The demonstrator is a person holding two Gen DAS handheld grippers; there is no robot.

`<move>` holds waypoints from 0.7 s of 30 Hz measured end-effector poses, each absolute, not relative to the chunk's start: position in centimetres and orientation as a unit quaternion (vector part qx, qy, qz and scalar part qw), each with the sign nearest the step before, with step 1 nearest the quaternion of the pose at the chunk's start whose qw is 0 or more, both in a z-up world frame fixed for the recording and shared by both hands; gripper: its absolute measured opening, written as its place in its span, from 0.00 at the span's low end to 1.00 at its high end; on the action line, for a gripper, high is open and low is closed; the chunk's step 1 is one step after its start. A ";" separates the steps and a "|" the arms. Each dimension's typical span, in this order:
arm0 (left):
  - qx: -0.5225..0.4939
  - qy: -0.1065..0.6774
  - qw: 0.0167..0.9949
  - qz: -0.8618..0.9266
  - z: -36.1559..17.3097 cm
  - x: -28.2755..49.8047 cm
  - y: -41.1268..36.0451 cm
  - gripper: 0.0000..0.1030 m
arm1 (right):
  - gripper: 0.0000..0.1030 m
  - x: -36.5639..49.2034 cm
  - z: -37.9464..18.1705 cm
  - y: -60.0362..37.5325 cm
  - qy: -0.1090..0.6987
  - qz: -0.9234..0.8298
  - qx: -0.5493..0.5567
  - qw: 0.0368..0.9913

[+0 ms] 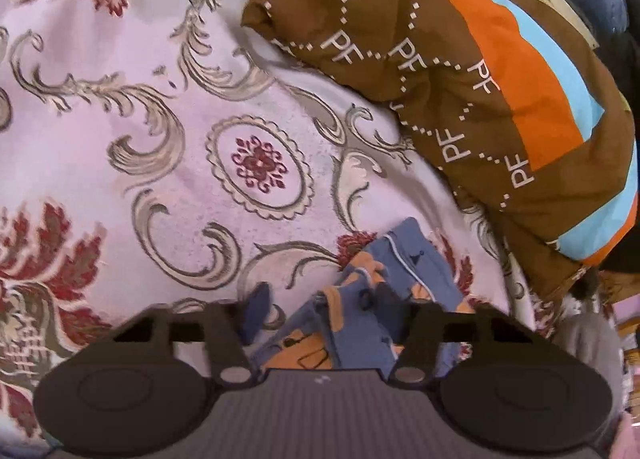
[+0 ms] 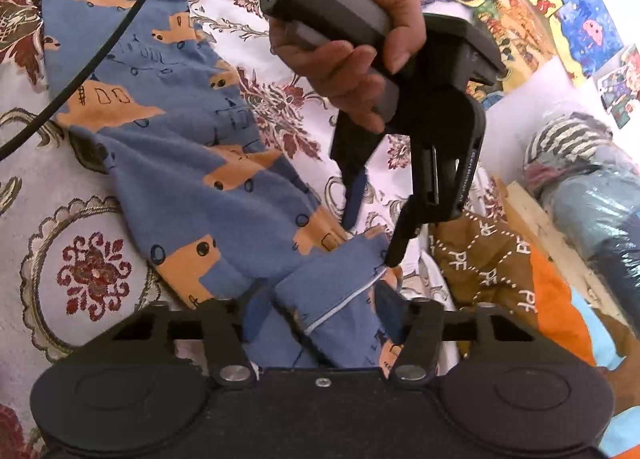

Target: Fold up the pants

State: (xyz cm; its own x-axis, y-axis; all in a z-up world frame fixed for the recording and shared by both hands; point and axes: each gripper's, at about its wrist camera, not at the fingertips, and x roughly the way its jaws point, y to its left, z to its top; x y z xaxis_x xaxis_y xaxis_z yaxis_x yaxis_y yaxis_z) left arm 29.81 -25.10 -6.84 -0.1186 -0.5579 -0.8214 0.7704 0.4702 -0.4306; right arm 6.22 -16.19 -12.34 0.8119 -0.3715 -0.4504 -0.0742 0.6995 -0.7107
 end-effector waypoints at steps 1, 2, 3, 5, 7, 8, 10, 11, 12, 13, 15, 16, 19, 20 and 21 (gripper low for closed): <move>0.099 0.555 0.654 -0.505 -6.9 29.7 -25.3 0.32 | 0.39 6.3 -12.3 -16.3 0.298 -0.086 -0.374 0.874; 0.102 0.555 0.653 -0.504 -6.9 29.5 -25.4 0.29 | 0.32 6.3 -12.2 -16.4 0.301 -0.087 -0.369 0.875; 0.106 0.553 0.656 -0.503 -6.8 29.3 -25.6 0.26 | 0.23 6.4 -12.1 -16.6 0.303 -0.089 -0.361 0.877; 0.116 0.549 0.659 -0.501 -6.4 28.9 -25.9 0.20 | 0.16 6.4 -11.6 -17.1 0.306 -0.092 -0.336 0.886; 0.117 0.550 0.661 -0.497 -5.7 28.6 -26.2 0.18 | 0.15 6.3 -10.5 -17.9 0.303 -0.094 -0.285 0.904; 0.118 0.550 0.663 -0.494 -5.3 28.5 -26.2 0.18 | 0.14 6.2 -9.8 -18.5 0.302 -0.096 -0.252 0.914; 0.120 0.551 0.668 -0.485 -4.3 28.2 -26.6 0.17 | 0.14 6.0 -8.2 -20.2 0.295 -0.103 -0.160 0.936; 0.120 0.555 0.672 -0.475 -3.6 28.0 -26.8 0.17 | 0.14 5.8 -7.3 -21.5 0.289 -0.109 -0.103 0.946; 0.120 0.559 0.677 -0.463 -3.1 27.8 -27.1 0.17 | 0.14 5.5 -6.6 -22.8 0.281 -0.114 -0.049 0.952; 0.120 0.569 0.682 -0.444 -2.7 27.7 -27.5 0.17 | 0.14 5.3 -6.1 -24.1 0.275 -0.120 0.008 0.954; 0.111 0.594 0.685 -0.406 -2.4 27.7 -28.5 0.17 | 0.14 4.6 -5.7 -27.1 0.266 -0.137 0.119 0.947; 0.103 0.600 0.685 -0.399 -2.2 27.6 -29.0 0.17 | 0.14 4.3 -5.8 -28.3 0.264 -0.148 0.162 0.939; 0.116 0.601 0.694 -0.378 -2.1 26.7 -31.0 0.17 | 0.13 3.2 -6.8 -32.0 0.266 -0.184 0.269 0.907; 0.120 0.603 0.695 -0.373 -2.2 26.4 -31.8 0.17 | 0.13 2.8 -7.4 -33.3 0.269 -0.191 0.317 0.889; 0.122 0.608 0.695 -0.364 -2.4 26.2 -32.5 0.17 | 0.13 2.3 -8.0 -34.3 0.269 -0.197 0.352 0.874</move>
State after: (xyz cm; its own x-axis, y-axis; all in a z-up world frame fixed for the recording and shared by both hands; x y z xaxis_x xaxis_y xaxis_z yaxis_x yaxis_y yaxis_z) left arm 26.16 -32.54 -2.41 -0.0038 -0.3580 -0.9337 0.6545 0.7050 -0.2730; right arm 2.35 -34.28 -8.03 0.7774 -0.1560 -0.6094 0.5348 0.6741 0.5096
